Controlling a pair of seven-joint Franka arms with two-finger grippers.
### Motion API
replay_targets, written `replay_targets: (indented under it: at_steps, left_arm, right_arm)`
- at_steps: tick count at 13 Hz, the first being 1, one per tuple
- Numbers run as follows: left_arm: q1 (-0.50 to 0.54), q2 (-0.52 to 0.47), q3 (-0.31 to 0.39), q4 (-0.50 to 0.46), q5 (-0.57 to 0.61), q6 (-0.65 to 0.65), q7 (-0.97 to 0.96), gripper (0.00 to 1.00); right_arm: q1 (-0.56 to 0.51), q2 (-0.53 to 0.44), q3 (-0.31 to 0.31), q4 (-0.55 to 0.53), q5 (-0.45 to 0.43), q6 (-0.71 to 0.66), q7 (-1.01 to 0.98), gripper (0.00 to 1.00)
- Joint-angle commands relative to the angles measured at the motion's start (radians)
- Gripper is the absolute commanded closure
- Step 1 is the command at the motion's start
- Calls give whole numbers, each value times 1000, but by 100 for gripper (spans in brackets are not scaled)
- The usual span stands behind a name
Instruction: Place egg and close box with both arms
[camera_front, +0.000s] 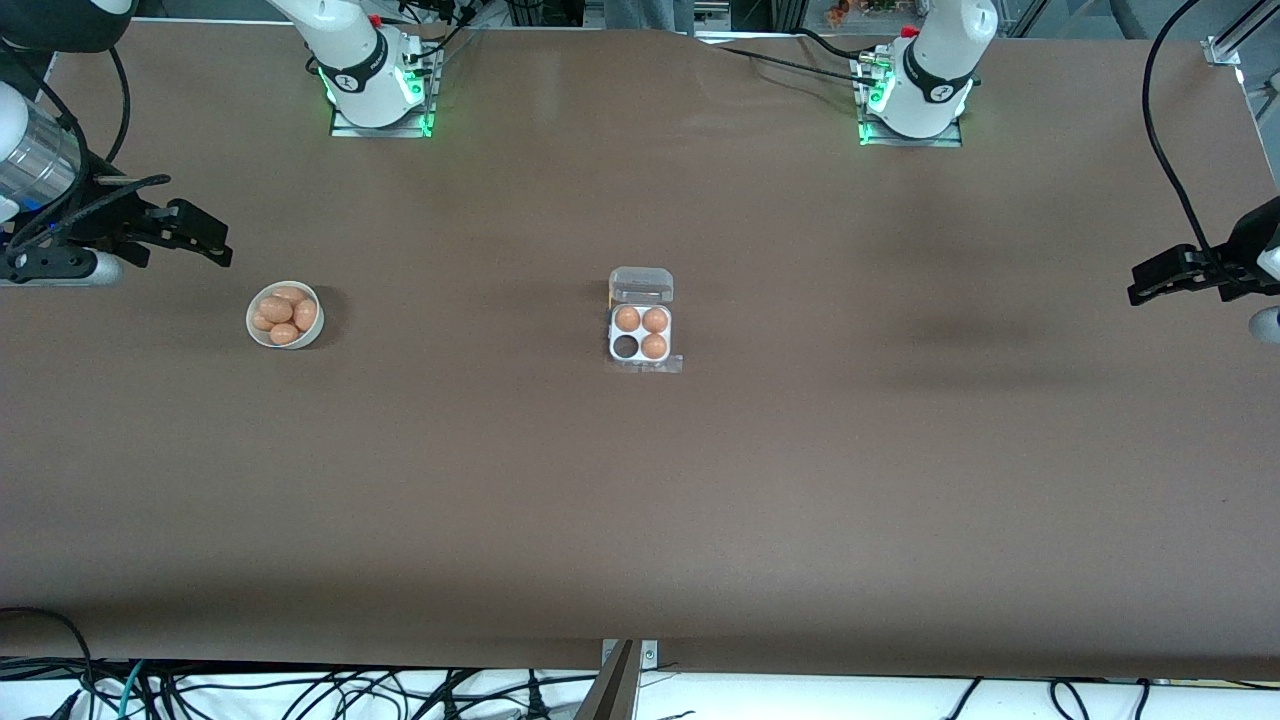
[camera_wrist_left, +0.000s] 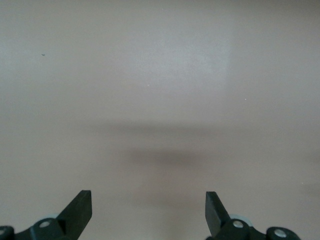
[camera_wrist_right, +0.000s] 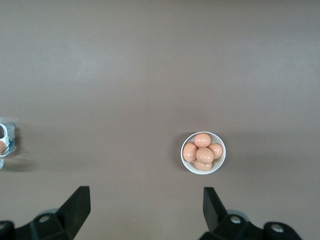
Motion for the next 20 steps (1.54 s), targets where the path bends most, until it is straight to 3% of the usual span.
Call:
replay_targets:
  at_steps: [1, 13, 18, 20]
  left_arm:
    - [9, -9, -11, 14, 8, -6, 17, 0]
    - [15, -14, -6, 14, 8, -8, 18, 0]
    - [15, -14, -5, 12, 8, -8, 18, 0]
    - [15, -14, -5, 12, 8, -8, 18, 0]
  right_arm:
    - [-3, -9, 6, -2, -14, -10, -5, 0]
    - [0, 0, 8, -7, -16, -23, 5, 0]
    - [-3, 187, 5, -7, -88, -66, 1, 0]
    - [-9, 256, -1, -42, -94, 10, 5, 0]
